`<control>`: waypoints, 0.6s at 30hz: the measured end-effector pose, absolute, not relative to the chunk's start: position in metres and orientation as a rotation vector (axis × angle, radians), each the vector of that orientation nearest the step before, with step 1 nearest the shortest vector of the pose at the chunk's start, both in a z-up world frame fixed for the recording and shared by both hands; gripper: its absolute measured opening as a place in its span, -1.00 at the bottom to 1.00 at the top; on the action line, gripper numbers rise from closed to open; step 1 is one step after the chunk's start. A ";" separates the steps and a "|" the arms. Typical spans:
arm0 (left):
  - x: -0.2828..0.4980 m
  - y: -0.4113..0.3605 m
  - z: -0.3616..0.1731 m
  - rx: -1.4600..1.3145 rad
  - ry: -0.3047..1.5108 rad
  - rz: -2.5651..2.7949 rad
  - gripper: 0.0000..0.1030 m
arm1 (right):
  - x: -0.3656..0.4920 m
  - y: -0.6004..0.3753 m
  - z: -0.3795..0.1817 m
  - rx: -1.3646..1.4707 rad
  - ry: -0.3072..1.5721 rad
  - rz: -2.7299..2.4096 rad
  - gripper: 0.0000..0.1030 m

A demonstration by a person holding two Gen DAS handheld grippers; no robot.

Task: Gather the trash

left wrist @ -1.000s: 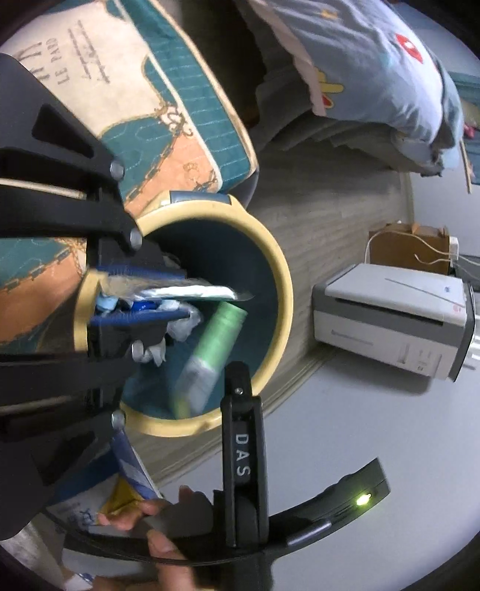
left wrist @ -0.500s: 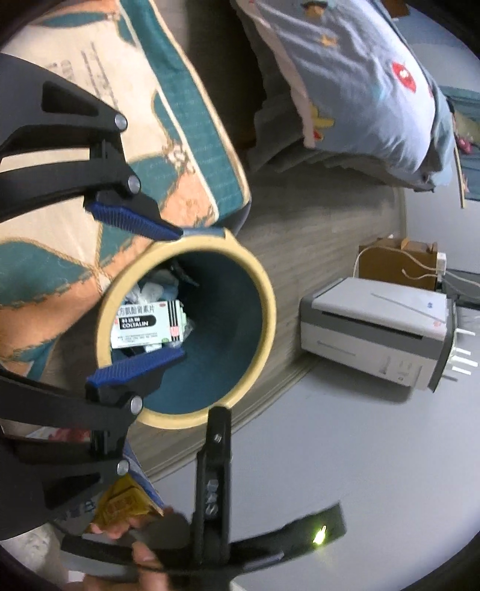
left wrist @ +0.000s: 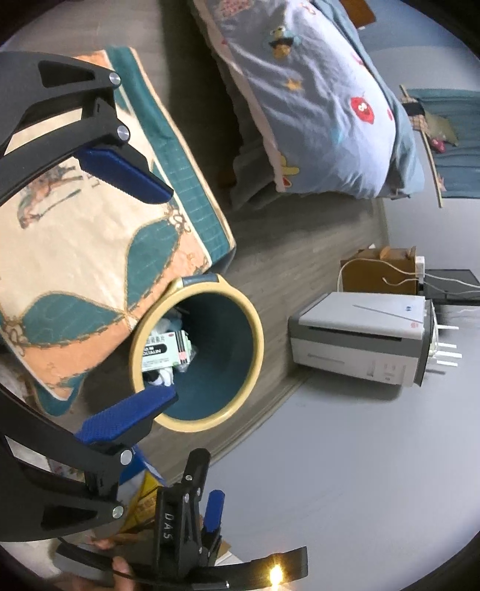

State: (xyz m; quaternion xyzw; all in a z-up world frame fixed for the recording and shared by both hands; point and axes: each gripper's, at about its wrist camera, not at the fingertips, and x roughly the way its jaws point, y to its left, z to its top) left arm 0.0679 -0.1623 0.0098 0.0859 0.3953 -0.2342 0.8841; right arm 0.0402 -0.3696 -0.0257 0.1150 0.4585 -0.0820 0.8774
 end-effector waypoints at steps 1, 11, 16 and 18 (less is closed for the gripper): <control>0.065 -0.161 0.010 0.185 0.821 -0.491 0.90 | 0.037 -0.366 -0.024 0.227 0.947 -0.183 0.89; 0.060 -0.153 0.000 0.145 0.848 -0.470 0.90 | 0.007 -0.345 -0.015 0.198 0.885 -0.224 0.89; 0.062 -0.155 -0.008 0.163 0.858 -0.451 0.90 | 0.007 -0.340 -0.015 0.157 0.870 -0.245 0.89; 0.062 -0.156 -0.010 0.181 0.849 -0.427 0.90 | 0.007 -0.340 -0.016 0.159 0.869 -0.253 0.89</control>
